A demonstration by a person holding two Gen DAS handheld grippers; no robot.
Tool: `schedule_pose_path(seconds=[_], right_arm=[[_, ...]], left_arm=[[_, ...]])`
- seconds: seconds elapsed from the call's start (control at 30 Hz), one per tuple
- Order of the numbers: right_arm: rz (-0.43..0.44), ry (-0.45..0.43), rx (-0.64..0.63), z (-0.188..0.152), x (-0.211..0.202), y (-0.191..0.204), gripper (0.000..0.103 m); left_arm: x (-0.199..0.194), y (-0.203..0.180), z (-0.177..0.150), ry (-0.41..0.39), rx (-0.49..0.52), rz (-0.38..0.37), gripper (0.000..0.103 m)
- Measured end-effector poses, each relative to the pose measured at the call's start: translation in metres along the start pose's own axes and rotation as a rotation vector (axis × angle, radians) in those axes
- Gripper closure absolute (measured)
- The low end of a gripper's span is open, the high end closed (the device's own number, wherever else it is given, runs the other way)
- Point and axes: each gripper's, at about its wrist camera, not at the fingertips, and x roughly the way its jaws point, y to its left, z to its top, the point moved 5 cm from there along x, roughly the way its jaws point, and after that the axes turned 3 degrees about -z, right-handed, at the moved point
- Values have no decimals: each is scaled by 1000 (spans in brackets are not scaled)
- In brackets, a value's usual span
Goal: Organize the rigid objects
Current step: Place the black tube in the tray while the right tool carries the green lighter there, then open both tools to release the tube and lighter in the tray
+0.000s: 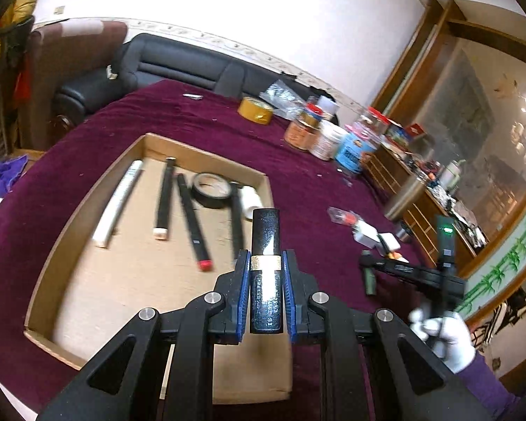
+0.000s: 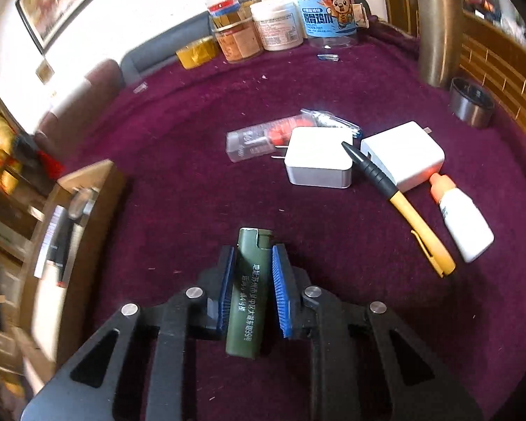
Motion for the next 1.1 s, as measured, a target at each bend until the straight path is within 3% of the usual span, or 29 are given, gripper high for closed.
schedule_pose_path(seconds=[0.2, 0.43, 0.57, 0.7, 0.83, 0.97, 1.1], right_arm=[[172, -22, 24, 9, -21, 29, 85], [276, -41, -96, 14, -39, 92, 85], [347, 1, -163, 12, -38, 131, 85], [421, 121, -218, 4, -16, 174, 85], [393, 231, -275, -2, 25, 214, 85], [328, 285, -316, 3, 67, 245, 84], [238, 313, -332, 6, 95, 259, 84]], left_arm=[[11, 27, 6, 31, -30, 69, 89], [30, 59, 13, 90, -63, 152, 89], [51, 72, 20, 152, -57, 205, 89], [72, 91, 30, 201, -73, 277, 89], [87, 110, 33, 247, -127, 320, 85], [82, 113, 30, 241, -147, 308, 67], [81, 118, 24, 247, -171, 291, 66]])
